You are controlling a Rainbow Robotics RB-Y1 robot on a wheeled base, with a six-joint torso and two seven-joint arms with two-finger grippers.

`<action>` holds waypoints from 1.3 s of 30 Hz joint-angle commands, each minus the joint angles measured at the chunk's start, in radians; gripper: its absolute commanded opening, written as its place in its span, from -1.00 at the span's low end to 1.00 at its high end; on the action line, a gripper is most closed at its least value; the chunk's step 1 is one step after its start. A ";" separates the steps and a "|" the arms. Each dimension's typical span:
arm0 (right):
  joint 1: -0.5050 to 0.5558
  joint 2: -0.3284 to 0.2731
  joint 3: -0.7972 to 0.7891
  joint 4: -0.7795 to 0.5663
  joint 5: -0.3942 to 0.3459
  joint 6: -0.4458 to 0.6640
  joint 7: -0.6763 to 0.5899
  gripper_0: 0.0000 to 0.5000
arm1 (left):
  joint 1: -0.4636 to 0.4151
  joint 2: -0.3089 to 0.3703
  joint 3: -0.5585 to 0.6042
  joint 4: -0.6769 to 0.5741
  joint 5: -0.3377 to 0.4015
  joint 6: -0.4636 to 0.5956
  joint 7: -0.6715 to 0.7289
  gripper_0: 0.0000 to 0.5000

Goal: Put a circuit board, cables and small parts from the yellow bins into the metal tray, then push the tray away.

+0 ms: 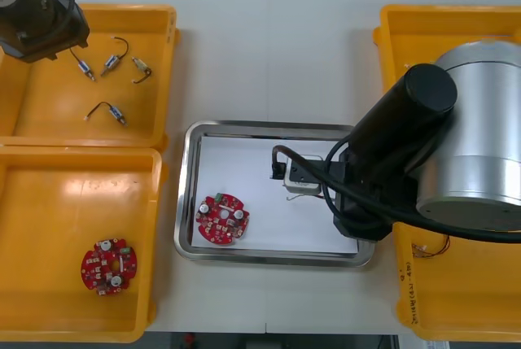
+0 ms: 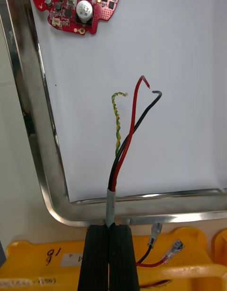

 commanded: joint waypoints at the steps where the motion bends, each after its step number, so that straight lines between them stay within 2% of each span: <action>1: -0.030 0.012 0.084 0.045 0.042 -0.071 0.059 -1.00 | -0.081 -0.051 0.032 0.079 -0.066 -0.067 -0.109 1.00; 6: -0.030 0.012 0.152 0.096 0.097 -0.143 0.071 -1.00 | -0.094 -0.080 0.032 0.161 -0.110 -0.140 -0.115 1.00; 10: -0.028 0.013 0.184 0.137 0.123 -0.198 0.073 -1.00 | -0.099 -0.090 0.032 0.211 -0.118 -0.198 -0.115 1.00; 16: 0.010 0.056 0.185 0.212 0.134 -0.243 0.080 -1.00 | -0.099 -0.099 0.032 0.291 -0.158 -0.264 -0.150 1.00; 20: 0.049 0.079 0.187 0.248 0.159 -0.267 0.082 -1.00 | -0.099 -0.108 0.032 0.346 -0.147 -0.341 -0.153 1.00; 26: 0.067 0.114 0.199 0.298 0.163 -0.266 0.080 -1.00 | -0.099 -0.126 0.032 0.414 -0.151 -0.427 -0.161 1.00; 39: 0.091 0.117 0.240 0.327 0.172 -0.275 0.073 -1.00 | -0.099 -0.174 0.032 0.500 -0.225 -0.511 -0.167 1.00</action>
